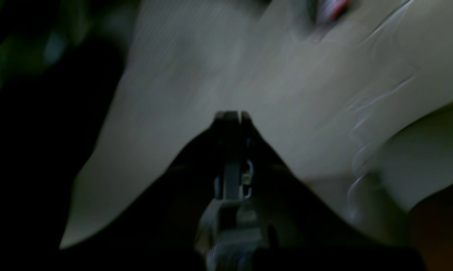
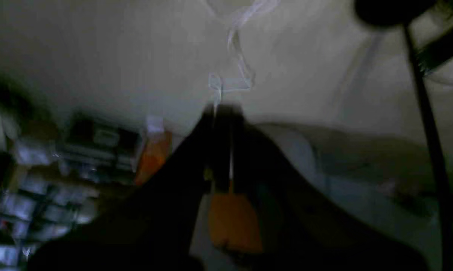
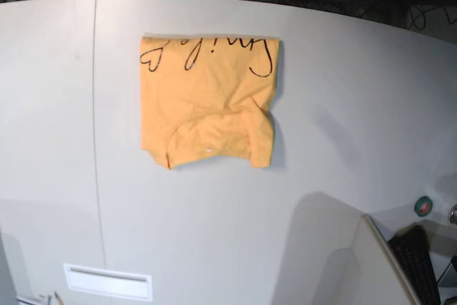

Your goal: Layout the t-shirt on the table in an organized manner, then fold the t-shirt properly

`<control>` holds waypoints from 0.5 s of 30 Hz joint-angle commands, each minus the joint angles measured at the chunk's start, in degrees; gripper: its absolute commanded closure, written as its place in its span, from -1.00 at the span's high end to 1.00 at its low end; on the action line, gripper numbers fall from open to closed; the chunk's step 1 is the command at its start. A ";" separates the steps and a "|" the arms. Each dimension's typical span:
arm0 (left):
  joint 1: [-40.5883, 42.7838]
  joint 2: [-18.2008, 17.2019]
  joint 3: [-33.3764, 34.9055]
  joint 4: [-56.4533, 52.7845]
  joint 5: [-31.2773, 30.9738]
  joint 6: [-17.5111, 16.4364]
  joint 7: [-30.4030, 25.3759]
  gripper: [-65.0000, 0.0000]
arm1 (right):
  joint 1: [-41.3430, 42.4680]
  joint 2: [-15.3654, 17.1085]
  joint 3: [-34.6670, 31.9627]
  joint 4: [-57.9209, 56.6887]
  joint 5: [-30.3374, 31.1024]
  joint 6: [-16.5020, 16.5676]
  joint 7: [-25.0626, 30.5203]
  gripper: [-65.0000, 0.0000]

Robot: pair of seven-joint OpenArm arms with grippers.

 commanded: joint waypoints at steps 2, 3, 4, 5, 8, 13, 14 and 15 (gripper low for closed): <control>-3.09 0.65 0.35 -10.11 0.01 -0.11 -9.08 -1.00 | 1.04 -1.72 0.03 -8.82 0.22 0.36 9.24 -1.00; -5.38 1.00 0.35 -16.09 0.10 -0.11 -14.62 -1.00 | 1.92 -1.90 0.03 -12.51 0.22 0.36 14.78 -1.00; -7.84 1.09 0.35 -22.42 0.19 -0.11 -19.98 -1.00 | 2.27 -2.25 0.03 -15.32 0.22 0.36 19.44 -1.00; -10.04 1.18 0.35 -27.87 0.10 -0.11 -24.64 -1.00 | 2.36 -3.04 0.03 -17.17 0.22 0.36 23.22 -1.00; -15.93 0.91 -0.26 -40.35 0.19 -0.11 -36.95 -1.00 | 2.27 -5.24 0.03 -20.25 0.22 0.18 31.22 -1.00; -15.58 0.83 0.44 -37.28 0.63 -0.11 -40.55 -1.00 | 2.27 -6.56 0.47 -20.42 0.39 0.09 31.92 -1.00; -15.14 0.83 0.44 -36.13 0.63 -0.11 -40.64 -1.00 | 2.36 -6.56 0.56 -20.42 0.39 0.09 31.92 -1.00; -14.96 0.83 0.44 -35.43 0.63 -0.11 -40.55 -1.00 | 2.45 -6.65 0.56 -20.42 0.39 0.09 31.92 -1.00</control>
